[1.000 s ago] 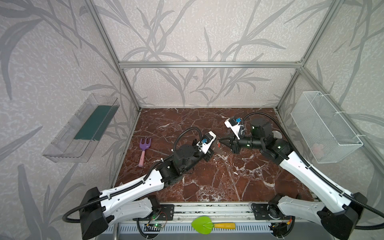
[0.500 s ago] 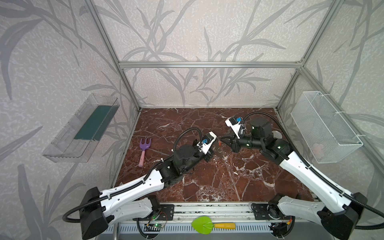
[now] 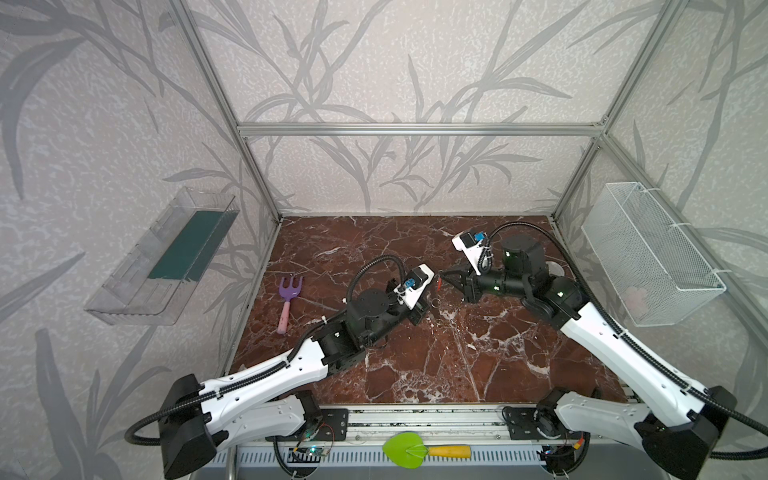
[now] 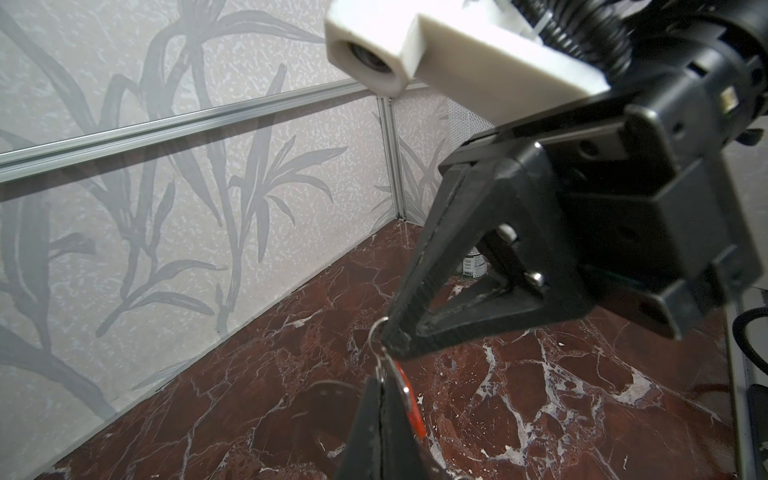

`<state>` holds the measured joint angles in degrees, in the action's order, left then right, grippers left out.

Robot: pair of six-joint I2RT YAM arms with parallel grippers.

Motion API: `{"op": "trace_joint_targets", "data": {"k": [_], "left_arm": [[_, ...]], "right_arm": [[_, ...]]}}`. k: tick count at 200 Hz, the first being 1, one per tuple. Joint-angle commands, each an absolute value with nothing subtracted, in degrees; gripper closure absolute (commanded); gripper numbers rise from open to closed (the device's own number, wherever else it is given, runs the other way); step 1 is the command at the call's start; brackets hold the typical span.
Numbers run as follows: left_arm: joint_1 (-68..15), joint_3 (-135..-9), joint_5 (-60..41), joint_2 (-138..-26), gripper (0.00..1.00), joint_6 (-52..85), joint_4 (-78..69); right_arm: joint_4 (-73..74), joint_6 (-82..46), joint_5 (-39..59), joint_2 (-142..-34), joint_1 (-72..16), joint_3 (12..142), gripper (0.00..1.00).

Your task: Put the keys on the keyring

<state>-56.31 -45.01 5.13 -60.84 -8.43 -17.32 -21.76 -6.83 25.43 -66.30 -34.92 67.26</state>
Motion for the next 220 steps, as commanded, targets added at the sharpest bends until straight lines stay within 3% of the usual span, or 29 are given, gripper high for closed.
{"op": "trace_joint_targets", "data": {"k": [1,167,193,220], "left_arm": [[-56.8,-46.1,2.8,-59.7,1.0,-8.8,-19.9],[-56.8,-50.0,5.3,-61.3,1.0,-7.6,-14.3],[-56.8,-54.8,5.8,-62.6,1.0,-4.8,-6.8],[-56.7,-65.6,6.4,-66.9,1.0,-1.3,10.8]], "right_arm": [[-22.3,-7.3,24.1,-66.3,-34.9,69.1,1.0],[-26.5,1.4,23.2,-62.6,-35.3,66.9,1.0],[-26.6,4.4,18.0,-62.0,-37.0,66.2,1.0],[-24.5,6.5,11.2,-61.0,-38.6,64.3,1.0]]}}
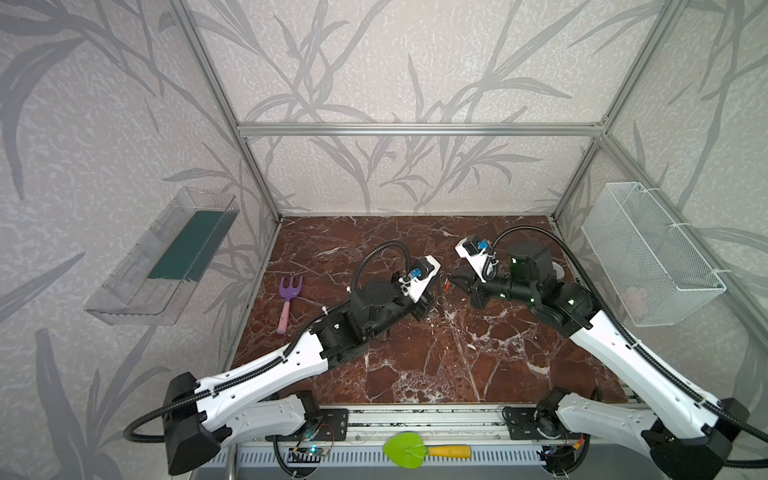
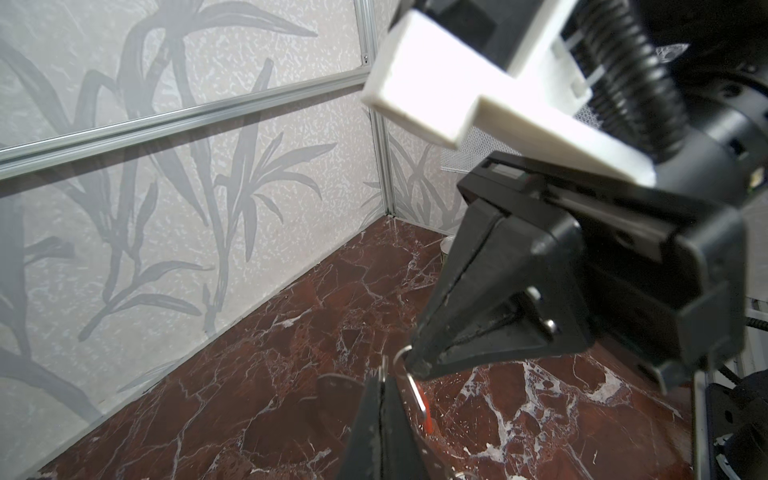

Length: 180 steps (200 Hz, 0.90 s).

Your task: Put the keys on the keyring

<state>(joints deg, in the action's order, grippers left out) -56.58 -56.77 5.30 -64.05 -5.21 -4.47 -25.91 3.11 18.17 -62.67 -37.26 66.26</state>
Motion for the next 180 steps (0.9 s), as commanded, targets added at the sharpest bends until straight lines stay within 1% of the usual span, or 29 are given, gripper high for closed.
{"op": "trace_joint_targets", "data": {"k": [1,28,66,93,123,180], "left_arm": [[-56.7,-66.0,6.4,-67.1,1.0,-1.2,11.4],[-56.6,-73.6,5.1,-71.0,1.0,2.1,22.7],[-56.6,-77.8,5.4,-72.5,1.0,6.2,26.4],[-56.6,-81.0,5.8,-74.6,1.0,8.2,29.4],[-56.6,-80.3,4.9,-74.5,1.0,8.6,27.8],[-56.6,-80.0,4.5,-74.2,1.0,9.0,26.9]], "right_arm": [[-24.3,6.5,11.0,-60.9,-38.7,64.3,1.0],[-21.2,8.5,6.4,-59.7,-40.6,62.3,1.0],[-16.3,9.5,2.7,-58.1,-41.0,59.4,1.0],[-14.0,10.2,3.1,-57.3,-41.1,58.6,1.0],[-12.5,11.7,5.7,-57.3,-41.2,58.0,1.0],[-11.7,12.3,7.4,-57.9,-41.7,58.0,1.0]]}}
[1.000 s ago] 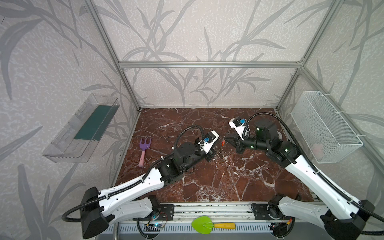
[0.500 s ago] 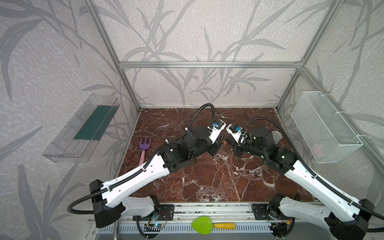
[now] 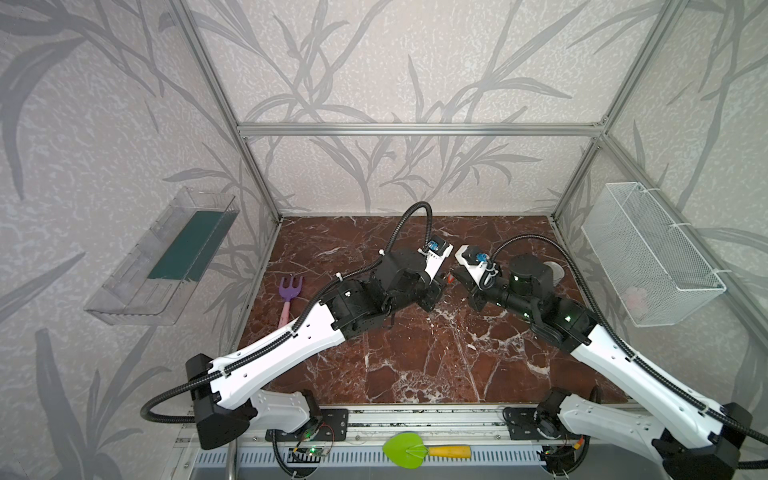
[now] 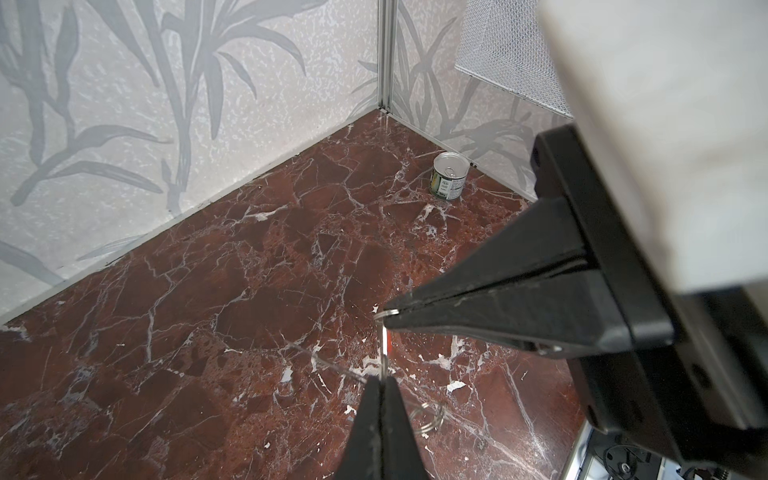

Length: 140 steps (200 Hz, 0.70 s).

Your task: Put the keys on the keyring

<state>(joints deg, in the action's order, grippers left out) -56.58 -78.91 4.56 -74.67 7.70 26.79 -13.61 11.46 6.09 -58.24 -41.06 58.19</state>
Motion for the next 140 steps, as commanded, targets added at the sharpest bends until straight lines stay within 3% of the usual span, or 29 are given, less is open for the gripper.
{"op": "trace_joint_targets", "data": {"k": [1,140], "left_arm": [[-56.6,-80.0,4.5,-74.2,1.0,9.0,26.9],[-56.4,-80.2,8.5,-74.5,1.0,9.7,27.7]], "right_arm": [[-11.7,12.3,7.5,-57.9,-41.7,58.0,1.0],[-14.4,13.4,8.1,-57.4,-43.0,58.0,1.0]]}}
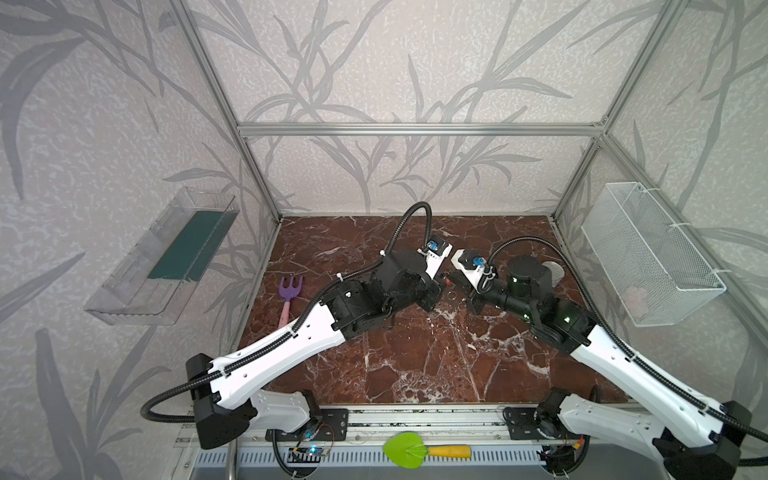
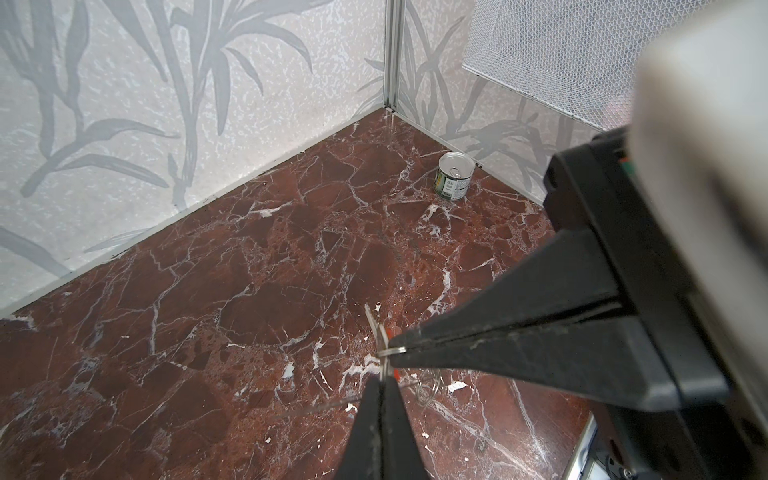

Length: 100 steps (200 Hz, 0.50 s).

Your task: Put the keys on the keyring

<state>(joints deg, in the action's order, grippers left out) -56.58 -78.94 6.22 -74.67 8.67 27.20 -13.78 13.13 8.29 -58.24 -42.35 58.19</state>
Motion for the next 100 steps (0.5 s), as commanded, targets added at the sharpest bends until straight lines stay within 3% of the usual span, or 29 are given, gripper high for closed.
{"op": "trace_joint_targets", "data": {"k": [1,100], "left_arm": [[-56.5,-80.2,8.5,-74.4,1.0,9.7,27.6],[-56.4,-80.1,7.3,-74.1,1.0,10.0,27.2]], "right_arm": [[-14.4,13.4,8.1,-57.4,-43.0,58.0,1.0],[-14.9,13.1,7.4,-57.8,-43.1,58.6,1.0]]}}
